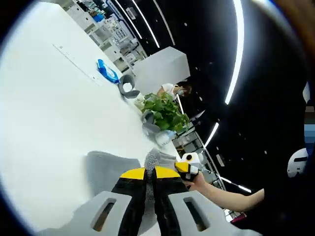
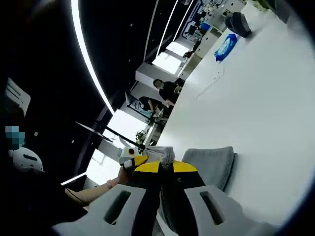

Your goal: Fold the towel on the table until its edges align and the towel forms a compact rectangular stack.

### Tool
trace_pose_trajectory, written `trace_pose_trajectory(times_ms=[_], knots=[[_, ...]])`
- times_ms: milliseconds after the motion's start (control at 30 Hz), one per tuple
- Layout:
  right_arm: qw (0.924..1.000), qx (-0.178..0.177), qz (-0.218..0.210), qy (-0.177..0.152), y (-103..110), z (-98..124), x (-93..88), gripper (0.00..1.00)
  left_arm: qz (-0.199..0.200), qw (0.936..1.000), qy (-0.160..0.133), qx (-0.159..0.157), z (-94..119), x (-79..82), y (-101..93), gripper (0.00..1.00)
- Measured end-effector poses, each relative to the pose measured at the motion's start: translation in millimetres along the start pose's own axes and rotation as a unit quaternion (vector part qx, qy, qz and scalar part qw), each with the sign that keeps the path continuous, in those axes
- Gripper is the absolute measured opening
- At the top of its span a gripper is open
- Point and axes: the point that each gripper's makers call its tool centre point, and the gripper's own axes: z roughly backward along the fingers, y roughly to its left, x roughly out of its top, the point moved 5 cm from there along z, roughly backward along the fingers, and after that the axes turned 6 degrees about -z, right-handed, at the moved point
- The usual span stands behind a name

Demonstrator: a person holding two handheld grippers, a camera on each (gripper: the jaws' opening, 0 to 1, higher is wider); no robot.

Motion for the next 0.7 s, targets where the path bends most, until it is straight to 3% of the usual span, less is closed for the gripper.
trace_pose_trajectory(times_ms=[133, 233, 433, 500, 600, 700], knots=[[0.9998, -0.018, -0.005, 0.009, -12.6, -4.2, 1.4, 0.04, 0.000, 0.9997, 0.014, 0.018, -6.9, -2.6, 16.7, 0.04], [0.9982, -0.055, -0.001, 0.021, -26.5, -8.7, -1.4, 0.04, -0.009, 0.9975, 0.047, 0.051, -15.0, -10.0, 34.8, 0.04], [0.9952, -0.098, 0.007, -0.006, -50.0, -11.7, 4.0, 0.04, -0.057, 0.9947, 0.043, 0.074, -27.0, -5.1, 41.5, 0.04], [0.9914, -0.126, 0.034, 0.002, -56.4, -15.0, 1.5, 0.04, -0.080, 0.9905, 0.055, 0.097, -27.9, -7.3, 46.6, 0.04], [0.9838, -0.152, 0.091, 0.024, -60.6, -20.6, -2.1, 0.04, -0.139, 0.9786, 0.077, 0.130, -29.3, -10.6, 53.6, 0.04], [0.9729, -0.174, 0.149, 0.029, -61.6, -24.1, -0.4, 0.04, -0.181, 0.9701, 0.077, 0.143, -29.7, -10.0, 53.9, 0.05]])
